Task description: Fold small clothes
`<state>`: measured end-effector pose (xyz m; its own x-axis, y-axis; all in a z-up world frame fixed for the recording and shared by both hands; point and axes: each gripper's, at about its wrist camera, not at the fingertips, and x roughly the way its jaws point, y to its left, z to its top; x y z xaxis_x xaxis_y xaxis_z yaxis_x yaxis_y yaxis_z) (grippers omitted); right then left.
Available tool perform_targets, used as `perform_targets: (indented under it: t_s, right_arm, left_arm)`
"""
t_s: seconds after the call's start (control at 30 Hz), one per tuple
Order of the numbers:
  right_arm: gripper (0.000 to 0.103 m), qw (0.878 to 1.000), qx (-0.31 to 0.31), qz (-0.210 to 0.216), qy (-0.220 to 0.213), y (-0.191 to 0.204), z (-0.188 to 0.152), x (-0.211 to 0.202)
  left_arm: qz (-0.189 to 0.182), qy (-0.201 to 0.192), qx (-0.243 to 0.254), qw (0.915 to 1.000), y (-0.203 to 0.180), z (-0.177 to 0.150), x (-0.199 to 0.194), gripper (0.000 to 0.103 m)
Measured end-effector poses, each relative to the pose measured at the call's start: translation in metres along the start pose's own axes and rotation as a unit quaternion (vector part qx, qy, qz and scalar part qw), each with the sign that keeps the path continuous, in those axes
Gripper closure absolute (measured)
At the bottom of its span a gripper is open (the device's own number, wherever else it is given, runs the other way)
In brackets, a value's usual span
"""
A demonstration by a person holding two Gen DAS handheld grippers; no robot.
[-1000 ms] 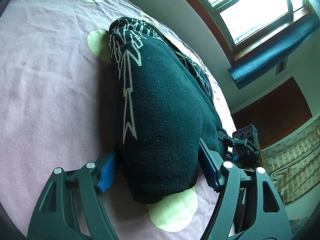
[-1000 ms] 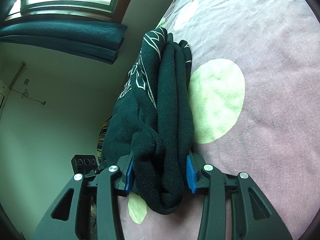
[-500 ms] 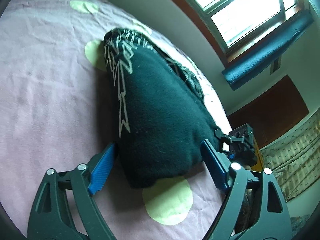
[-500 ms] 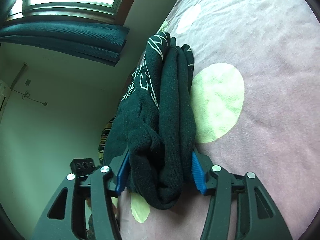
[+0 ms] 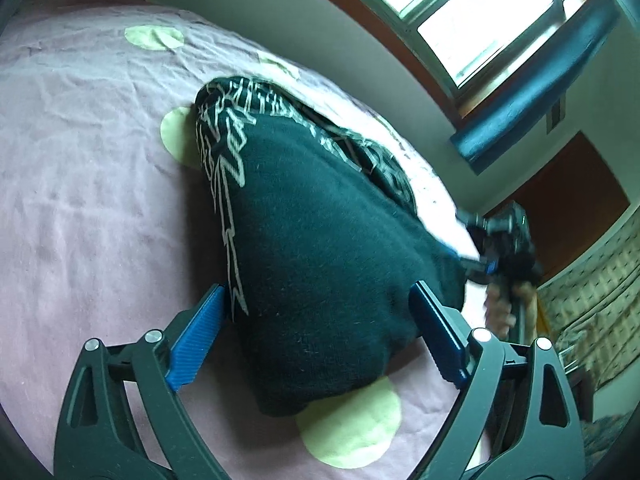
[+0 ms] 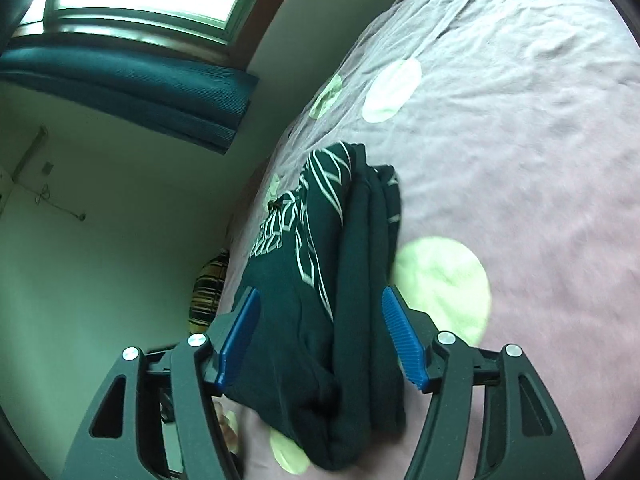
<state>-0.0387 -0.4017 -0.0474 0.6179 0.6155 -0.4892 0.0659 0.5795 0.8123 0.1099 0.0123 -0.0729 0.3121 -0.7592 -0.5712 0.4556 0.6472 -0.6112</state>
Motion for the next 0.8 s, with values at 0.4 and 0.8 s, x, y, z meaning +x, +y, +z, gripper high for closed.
perform_targets:
  t_s: [0.4,0.8]
  right_arm:
    - [0.082,0.998,0.044,-0.032,0.019,-0.036,0.064,0.076]
    - [0.063,0.995,0.09,-0.006,-0.051,-0.067,0.039,0.027]
  left_arm:
    - [-0.034,0.02,-0.035,0.9986,0.014,-0.013,0.015,0.012]
    - [0.048,-0.015,0.019,0.9986,-0.009,-0.019,-0.002,0.011]
